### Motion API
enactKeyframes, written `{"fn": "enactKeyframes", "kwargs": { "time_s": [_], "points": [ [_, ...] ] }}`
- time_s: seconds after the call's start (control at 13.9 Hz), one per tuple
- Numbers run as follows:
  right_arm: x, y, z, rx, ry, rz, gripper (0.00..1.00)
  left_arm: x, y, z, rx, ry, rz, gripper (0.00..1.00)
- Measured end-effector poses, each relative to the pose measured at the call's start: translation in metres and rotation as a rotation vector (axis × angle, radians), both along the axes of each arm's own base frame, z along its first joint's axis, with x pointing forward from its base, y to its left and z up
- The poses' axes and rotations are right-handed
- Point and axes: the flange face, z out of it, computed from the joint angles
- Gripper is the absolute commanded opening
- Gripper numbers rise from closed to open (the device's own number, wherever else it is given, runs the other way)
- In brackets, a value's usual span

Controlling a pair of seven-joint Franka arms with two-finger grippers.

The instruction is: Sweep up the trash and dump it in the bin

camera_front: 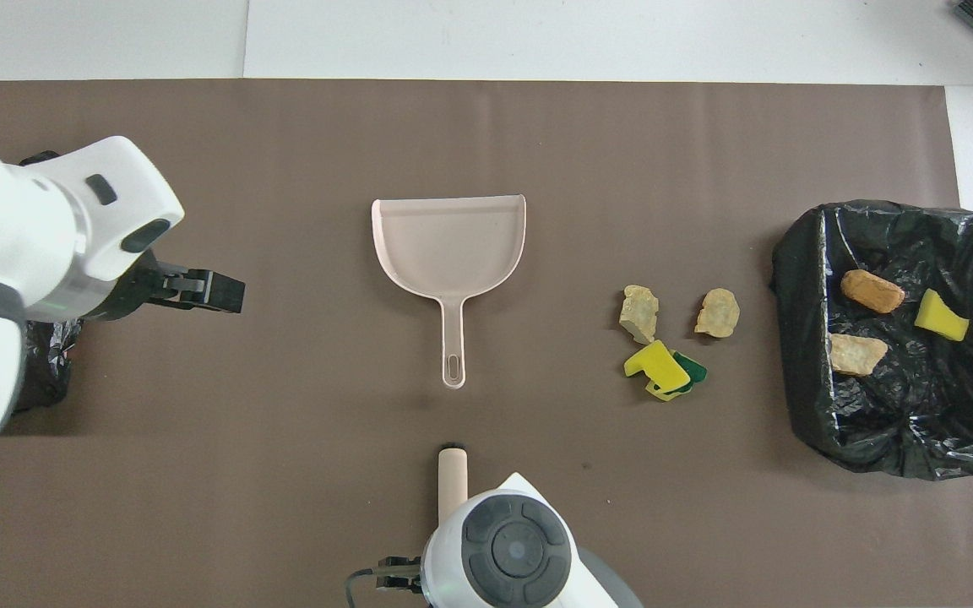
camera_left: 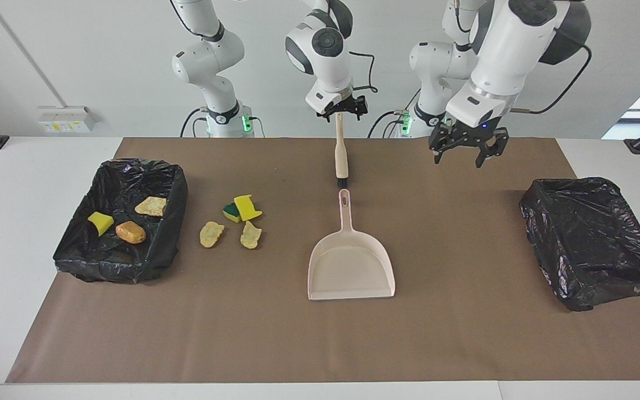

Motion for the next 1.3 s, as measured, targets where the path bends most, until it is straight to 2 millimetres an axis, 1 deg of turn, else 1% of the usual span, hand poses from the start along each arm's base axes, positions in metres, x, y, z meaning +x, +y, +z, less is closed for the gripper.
{"fn": "enactKeyframes", "kwargs": {
  "time_s": [0.14, 0.36, 0.5, 0.58, 0.72, 0.94, 1.01, 1.3],
  "points": [
    [-0.005, -0.001, -0.01, -0.014, 0.007, -0.004, 1.0, 0.0, -0.038, -0.033, -0.01, -0.006, 0.036, 1.0],
    [-0.019, 0.011, -0.03, -0.02, 0.003, 0.019, 1.0, -0.004, -0.102, -0.093, -0.033, -0.02, 0.081, 1.0],
    [-0.025, 0.017, -0.038, -0.027, 0.006, 0.033, 1.0, -0.014, -0.132, -0.124, -0.028, -0.006, 0.058, 1.0],
    [-0.027, 0.018, -0.04, -0.03, 0.008, 0.037, 1.0, -0.018, -0.142, -0.135, -0.026, -0.002, 0.047, 1.0],
    [-0.03, 0.019, -0.044, -0.034, 0.009, 0.043, 1.0, -0.023, -0.153, -0.151, -0.02, 0.007, 0.032, 1.0],
    [-0.032, 0.02, -0.05, -0.034, 0.004, 0.043, 1.0, -0.022, -0.154, -0.161, -0.014, 0.016, 0.03, 1.0],
    [-0.033, 0.019, -0.053, -0.038, 0.007, 0.043, 1.0, -0.022, -0.154, -0.164, -0.011, 0.018, 0.031, 0.96],
    [-0.038, 0.021, -0.063, -0.037, -0.005, 0.047, 1.0, -0.02, -0.154, -0.172, -0.011, 0.019, 0.033, 0.63]
  ]
}}
